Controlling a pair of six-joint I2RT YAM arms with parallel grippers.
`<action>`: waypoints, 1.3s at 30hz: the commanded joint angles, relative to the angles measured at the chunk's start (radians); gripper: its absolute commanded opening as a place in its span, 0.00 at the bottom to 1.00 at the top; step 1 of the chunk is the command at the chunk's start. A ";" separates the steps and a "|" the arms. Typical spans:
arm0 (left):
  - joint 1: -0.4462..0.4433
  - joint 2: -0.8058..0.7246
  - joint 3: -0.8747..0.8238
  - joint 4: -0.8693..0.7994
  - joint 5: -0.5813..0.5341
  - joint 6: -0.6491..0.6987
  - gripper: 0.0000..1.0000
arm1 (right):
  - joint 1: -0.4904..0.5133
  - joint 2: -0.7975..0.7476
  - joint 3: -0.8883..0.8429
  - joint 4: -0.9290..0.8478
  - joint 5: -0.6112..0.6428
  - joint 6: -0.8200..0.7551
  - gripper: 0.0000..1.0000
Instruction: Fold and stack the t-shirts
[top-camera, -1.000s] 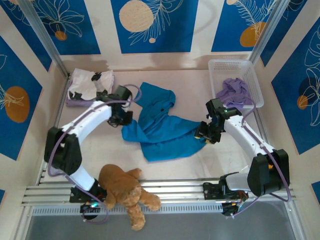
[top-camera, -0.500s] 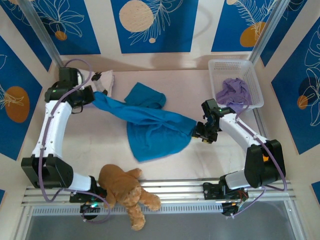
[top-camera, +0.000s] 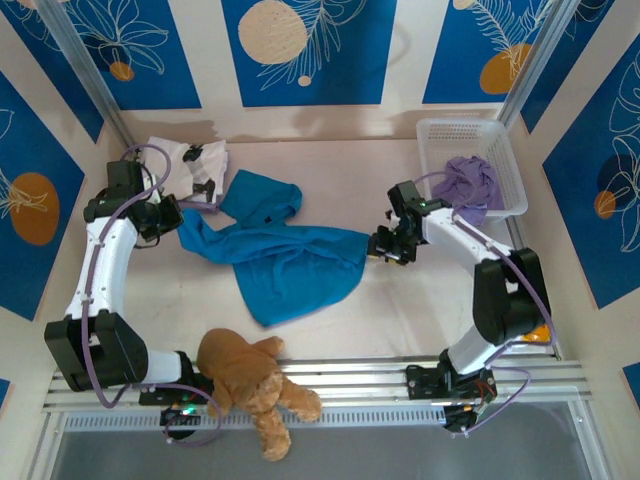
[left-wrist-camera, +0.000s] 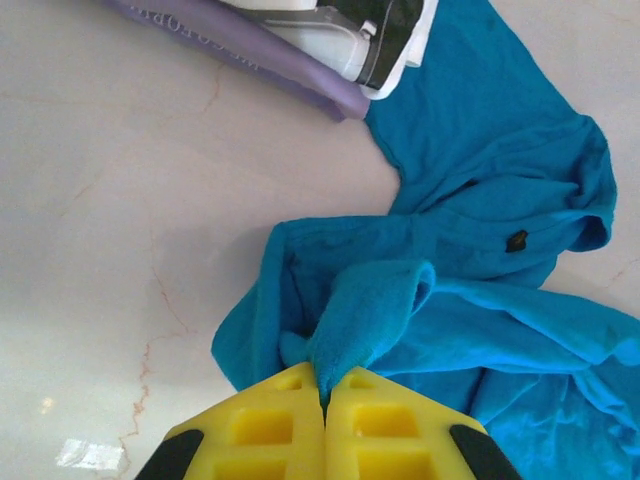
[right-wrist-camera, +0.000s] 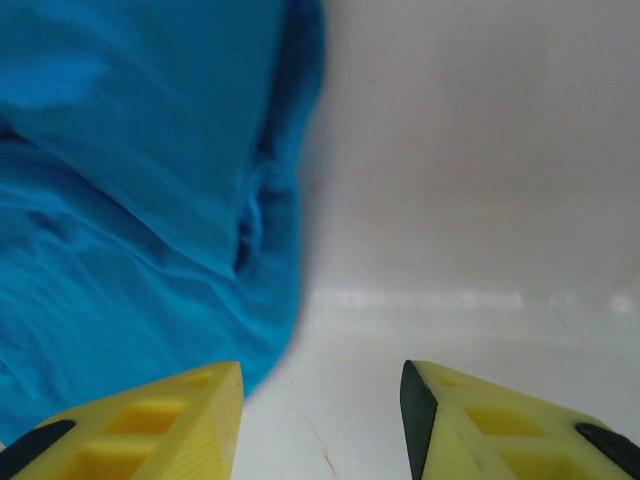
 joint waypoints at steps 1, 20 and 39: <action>0.014 0.000 0.007 0.013 0.032 0.007 0.00 | -0.003 0.076 0.087 0.027 0.007 -0.065 0.46; 0.017 0.016 0.010 -0.001 0.045 -0.012 0.00 | -0.024 0.425 0.355 0.009 -0.121 -0.109 0.18; 0.017 0.028 0.196 -0.001 0.119 -0.050 0.00 | -0.055 0.146 0.508 -0.129 -0.073 -0.111 0.00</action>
